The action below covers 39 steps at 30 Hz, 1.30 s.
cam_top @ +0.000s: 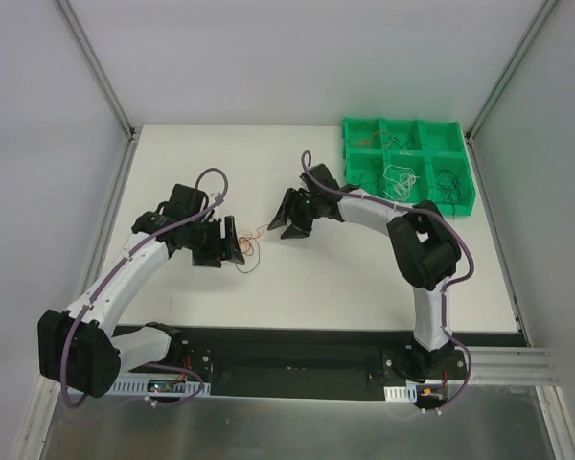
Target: Untangle the cables
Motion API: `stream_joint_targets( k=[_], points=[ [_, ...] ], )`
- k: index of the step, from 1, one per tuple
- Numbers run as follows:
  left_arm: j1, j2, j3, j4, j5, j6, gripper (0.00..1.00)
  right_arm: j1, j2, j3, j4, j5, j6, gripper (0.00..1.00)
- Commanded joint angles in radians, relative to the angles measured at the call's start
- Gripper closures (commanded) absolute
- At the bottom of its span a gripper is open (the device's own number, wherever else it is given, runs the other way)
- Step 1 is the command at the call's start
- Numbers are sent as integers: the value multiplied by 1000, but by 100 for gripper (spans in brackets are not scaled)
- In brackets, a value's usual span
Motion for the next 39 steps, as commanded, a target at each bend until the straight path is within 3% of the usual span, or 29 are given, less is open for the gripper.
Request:
stream_joint_targets(
  k=[1, 6, 10, 12, 15, 22, 27, 33, 39],
  points=[
    [9, -85, -26, -60, -25, -6, 33, 12, 2, -20, 113, 55, 228, 46],
    [9, -152, -39, -82, -18, -9, 33, 14, 57, -30, 228, 72, 365, 47],
    [9, -178, -56, -85, -13, -9, 33, 14, 100, 3, 220, 106, 409, 50],
    [9, -178, -56, -85, -10, -6, 31, 14, 121, 21, 193, 131, 405, 61],
    [9, -140, -38, -85, -21, -8, 24, 14, 131, 39, 192, 90, 377, 99],
    [9, 64, 65, 48, 96, -11, 22, 14, -137, -85, 211, 11, 248, 99],
    [7, 266, 91, 214, 71, -20, 15, 17, -296, -149, 147, -53, 225, 99],
    [-46, 596, 241, 205, 73, -84, 25, 17, -431, -85, 38, -55, 185, 99],
    [-148, 618, 310, 262, 160, -93, 23, 17, -524, -22, -5, -27, 196, 99]
  ],
)
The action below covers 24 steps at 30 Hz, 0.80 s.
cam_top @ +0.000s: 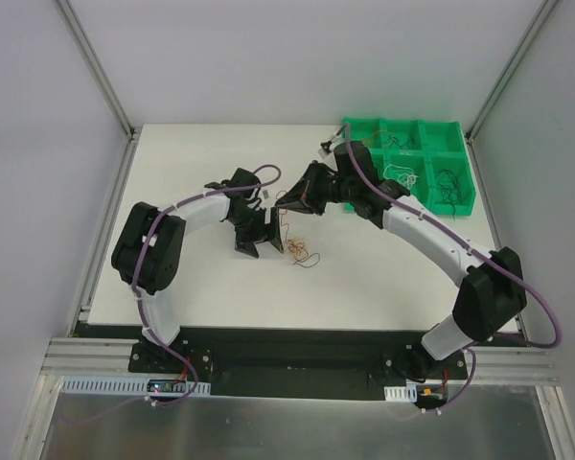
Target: Untangle the cables
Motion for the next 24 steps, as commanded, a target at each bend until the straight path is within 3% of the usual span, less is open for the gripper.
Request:
stream_joint_targets(
  k=[1, 5, 8, 13, 15, 17, 24],
  points=[
    [-49, -77, 38, 66, 113, -34, 23, 3, -91, 90, -71, 17, -18, 99],
    [4, -212, -78, 95, 151, -31, 41, -2, -102, 137, -121, 38, -52, 99],
    [70, -371, -195, 122, 156, -13, 45, -5, -97, 163, -124, 31, -40, 99],
    [98, -653, -330, 233, 225, 43, 18, -5, -77, 226, -124, 28, -30, 99],
    [98, -755, -370, 325, 263, 26, 13, -5, -68, 245, -124, 22, -21, 99],
    [91, -760, -340, 357, 305, 6, 3, -3, -59, 252, -118, 12, -3, 99],
    [-11, -685, -205, 405, 213, 43, 9, 14, -59, 295, -92, 3, 53, 100]
  ],
)
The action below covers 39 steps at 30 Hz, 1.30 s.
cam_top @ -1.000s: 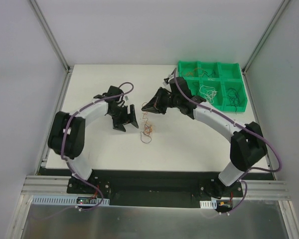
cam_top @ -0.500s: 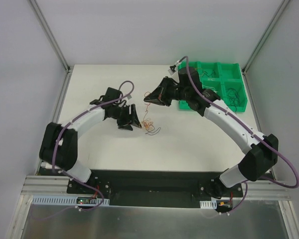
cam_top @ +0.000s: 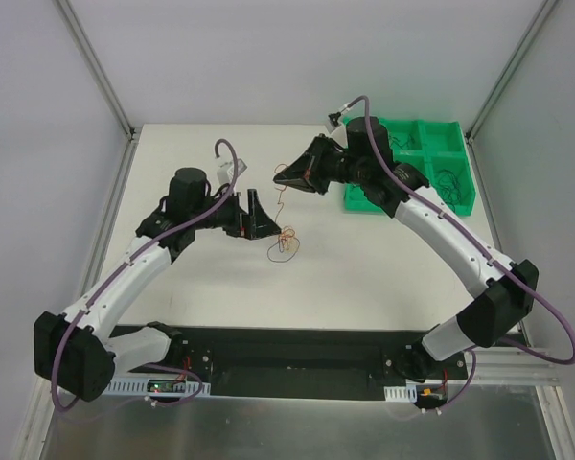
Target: Untangle the cables
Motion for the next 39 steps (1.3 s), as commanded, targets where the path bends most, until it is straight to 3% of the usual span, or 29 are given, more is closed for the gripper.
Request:
stream_joint_targets(
  k=[1, 13, 19, 23, 26, 33, 39],
  points=[
    [-39, 79, 94, 70, -40, 29, 10, 15, -4, 82, 27, -15, 51, 99],
    [-45, 424, 197, 110, -83, -17, 51, 76, -35, 272, -31, 89, 71, 99],
    [-3, 564, 110, 70, -120, 4, 63, 78, -9, 554, -137, 167, 8, 99],
    [18, 572, 19, 49, -129, 32, 65, 59, 92, 819, -188, 151, 8, 99],
    [24, 541, -34, 44, -143, 44, 65, 38, 124, 892, -186, 146, 23, 99],
    [30, 422, -62, -41, -141, 58, 62, -69, 59, 723, -147, 112, -3, 99],
    [30, 271, -7, -164, -103, 67, 38, -203, -29, 524, -143, 82, -50, 99]
  ],
)
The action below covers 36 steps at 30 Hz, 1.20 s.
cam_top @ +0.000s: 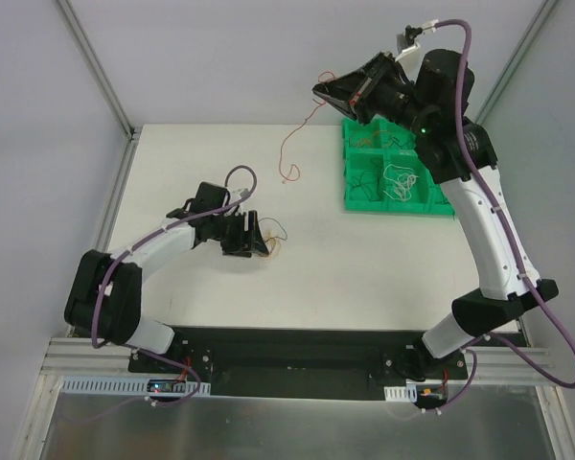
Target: Untangle the cables
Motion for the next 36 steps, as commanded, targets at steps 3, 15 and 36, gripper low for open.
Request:
stream_joint_targets(
  k=[3, 15, 36],
  points=[
    [4, -144, 113, -137, 42, 16, 26, -141, -118, -186, 11, -45, -61, 99],
    [4, -60, 319, -283, 42, 134, 18, -352, 57, -221, 24, -71, -87, 99],
    [97, 207, 550, -467, 15, 335, 22, -494, 761, 211, 202, -40, 34, 99]
  ],
)
